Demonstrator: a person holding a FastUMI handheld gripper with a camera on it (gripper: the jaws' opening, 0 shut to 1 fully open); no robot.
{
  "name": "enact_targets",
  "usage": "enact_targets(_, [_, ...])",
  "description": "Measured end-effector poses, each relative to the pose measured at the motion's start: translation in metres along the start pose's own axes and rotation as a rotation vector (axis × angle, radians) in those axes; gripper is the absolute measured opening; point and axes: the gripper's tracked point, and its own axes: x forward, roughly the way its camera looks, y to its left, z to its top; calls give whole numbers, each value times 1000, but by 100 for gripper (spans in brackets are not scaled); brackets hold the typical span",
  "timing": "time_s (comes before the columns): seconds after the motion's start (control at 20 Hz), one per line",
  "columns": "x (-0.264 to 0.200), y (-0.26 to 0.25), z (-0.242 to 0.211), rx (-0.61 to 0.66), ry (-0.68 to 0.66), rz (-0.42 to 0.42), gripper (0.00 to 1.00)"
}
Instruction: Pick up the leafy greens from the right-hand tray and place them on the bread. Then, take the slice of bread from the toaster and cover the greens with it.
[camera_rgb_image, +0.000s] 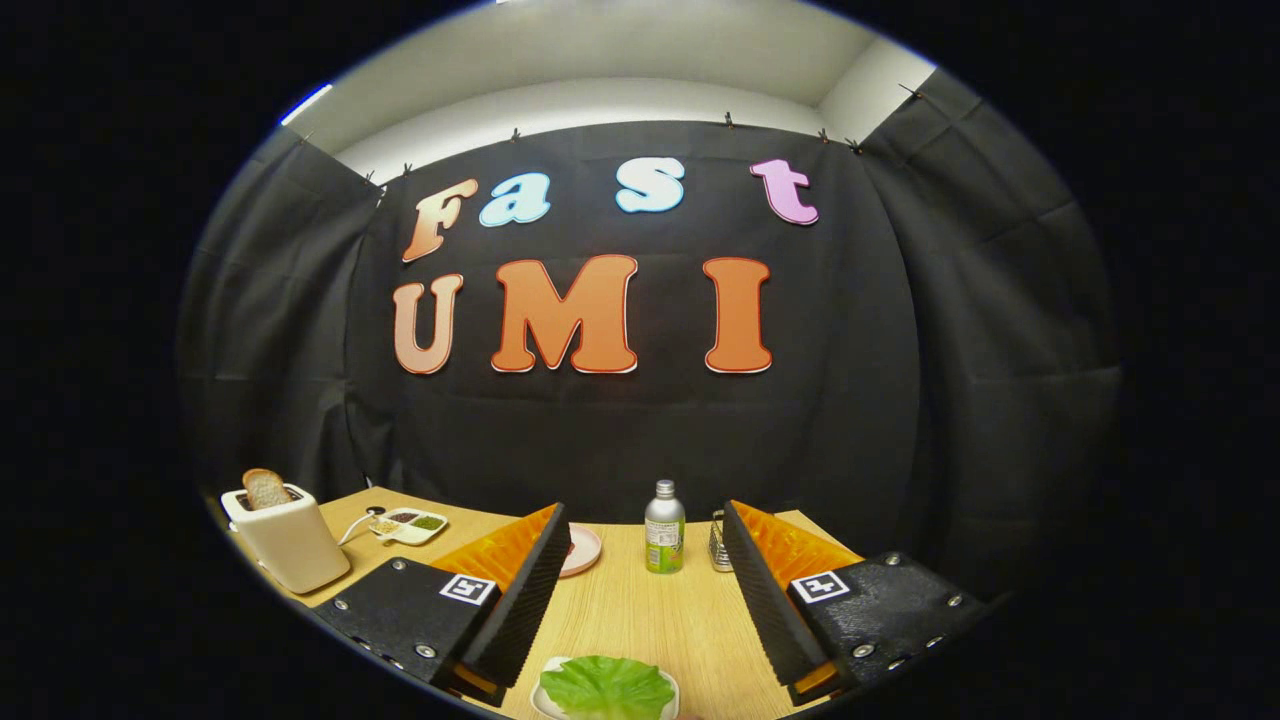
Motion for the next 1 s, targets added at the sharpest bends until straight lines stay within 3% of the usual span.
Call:
enact_targets(0.5, [5, 18, -50, 2, 212, 66, 92])
enact_targets(1.0, [-2, 44, -141, 48, 610, 159, 92])
